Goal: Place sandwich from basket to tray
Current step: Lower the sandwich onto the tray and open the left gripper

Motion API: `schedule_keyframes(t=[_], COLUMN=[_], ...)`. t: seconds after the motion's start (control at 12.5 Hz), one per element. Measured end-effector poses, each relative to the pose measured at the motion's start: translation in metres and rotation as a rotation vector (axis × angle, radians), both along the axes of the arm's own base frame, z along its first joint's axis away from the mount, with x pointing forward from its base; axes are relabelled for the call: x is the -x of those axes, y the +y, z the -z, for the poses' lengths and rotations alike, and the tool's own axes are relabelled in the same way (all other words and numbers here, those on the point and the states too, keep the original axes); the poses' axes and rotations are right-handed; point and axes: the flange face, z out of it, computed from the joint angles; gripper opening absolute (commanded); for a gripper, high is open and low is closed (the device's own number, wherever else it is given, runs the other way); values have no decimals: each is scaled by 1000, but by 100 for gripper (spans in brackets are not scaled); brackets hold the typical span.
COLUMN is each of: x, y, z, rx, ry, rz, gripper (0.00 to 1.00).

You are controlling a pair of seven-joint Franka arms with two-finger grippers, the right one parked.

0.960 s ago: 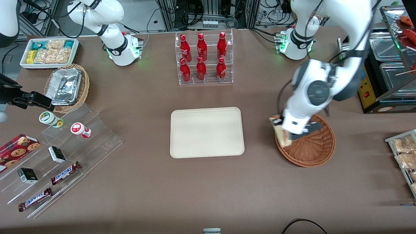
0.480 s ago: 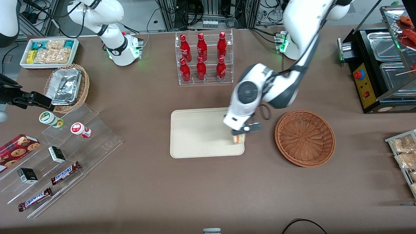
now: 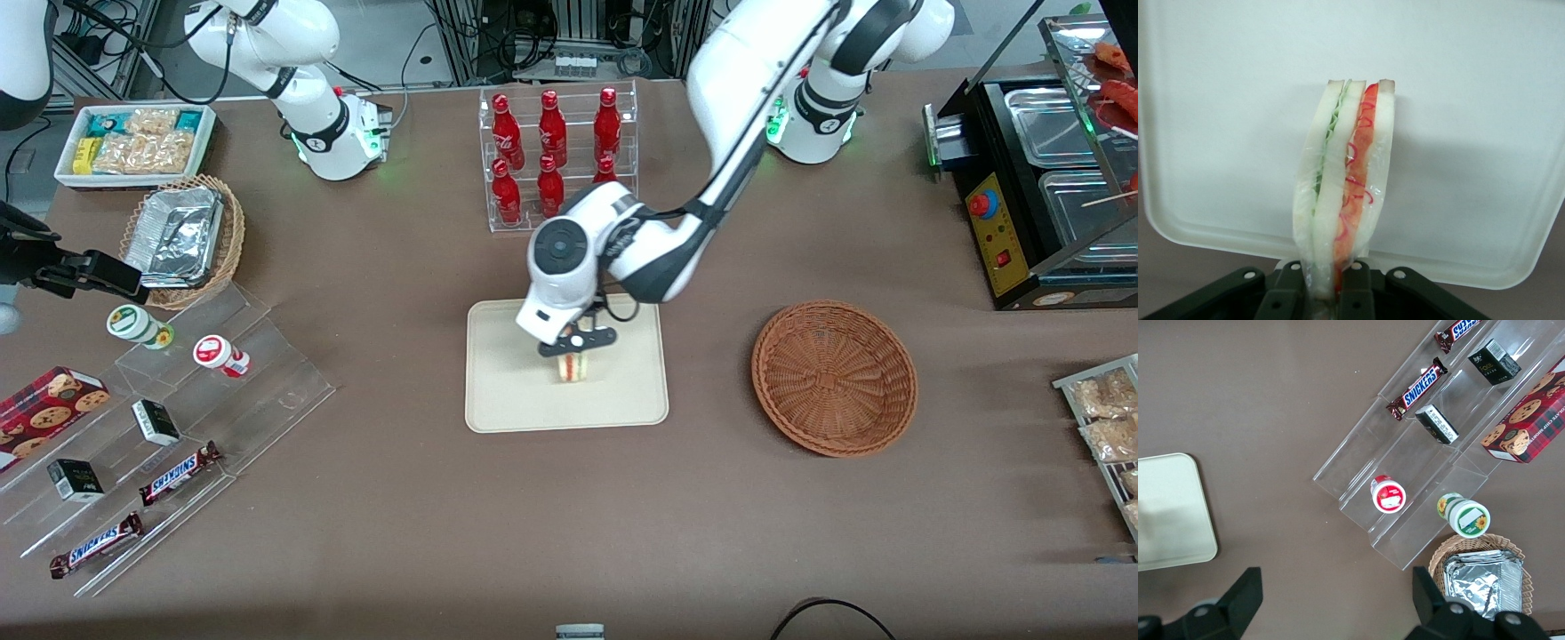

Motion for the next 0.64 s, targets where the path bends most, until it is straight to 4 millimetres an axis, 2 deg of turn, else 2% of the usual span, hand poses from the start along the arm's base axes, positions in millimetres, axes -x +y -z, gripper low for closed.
schedule_keyframes(t=[0.16,0.64], x=[2,-9], y=[-6,5], z=[9,12], rx=[-8,-37], ry=[7,10], rz=[1,-15], gripper=[0,0])
